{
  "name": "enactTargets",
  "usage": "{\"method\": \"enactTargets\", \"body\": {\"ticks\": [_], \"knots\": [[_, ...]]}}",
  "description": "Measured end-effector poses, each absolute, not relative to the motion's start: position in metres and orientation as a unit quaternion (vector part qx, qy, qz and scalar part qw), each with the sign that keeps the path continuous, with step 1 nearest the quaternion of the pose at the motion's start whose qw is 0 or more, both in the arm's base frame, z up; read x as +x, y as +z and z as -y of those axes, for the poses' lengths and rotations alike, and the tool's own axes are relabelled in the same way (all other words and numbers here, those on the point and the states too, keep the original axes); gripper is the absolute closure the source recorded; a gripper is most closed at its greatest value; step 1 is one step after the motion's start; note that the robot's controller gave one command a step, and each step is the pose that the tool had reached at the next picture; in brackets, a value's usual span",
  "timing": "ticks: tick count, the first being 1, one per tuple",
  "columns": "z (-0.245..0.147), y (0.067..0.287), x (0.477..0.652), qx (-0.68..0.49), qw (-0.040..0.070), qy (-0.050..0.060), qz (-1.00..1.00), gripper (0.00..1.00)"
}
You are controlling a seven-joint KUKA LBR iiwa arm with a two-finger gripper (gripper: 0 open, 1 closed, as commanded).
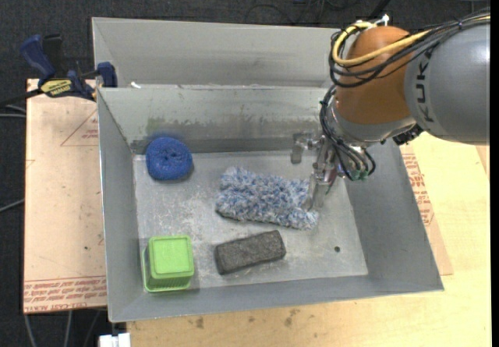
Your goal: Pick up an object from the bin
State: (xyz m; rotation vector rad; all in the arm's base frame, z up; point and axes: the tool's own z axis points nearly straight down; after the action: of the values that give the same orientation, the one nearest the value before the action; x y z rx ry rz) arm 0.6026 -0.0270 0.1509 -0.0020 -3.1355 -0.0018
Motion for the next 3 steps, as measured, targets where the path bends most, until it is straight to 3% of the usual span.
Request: {"method": "enactTargets", "body": {"ticks": [1,2,3], "knots": [[0.027,0.156,0.604,0.000,-0.001,0.000,1.000,0.00],[-0.001,0.073,0.625,0.070,-0.002,0.001,0.998,1.00],[-0.001,0.073,0.625,0.070,-0.002,0.001,0.998,1.00]]}}
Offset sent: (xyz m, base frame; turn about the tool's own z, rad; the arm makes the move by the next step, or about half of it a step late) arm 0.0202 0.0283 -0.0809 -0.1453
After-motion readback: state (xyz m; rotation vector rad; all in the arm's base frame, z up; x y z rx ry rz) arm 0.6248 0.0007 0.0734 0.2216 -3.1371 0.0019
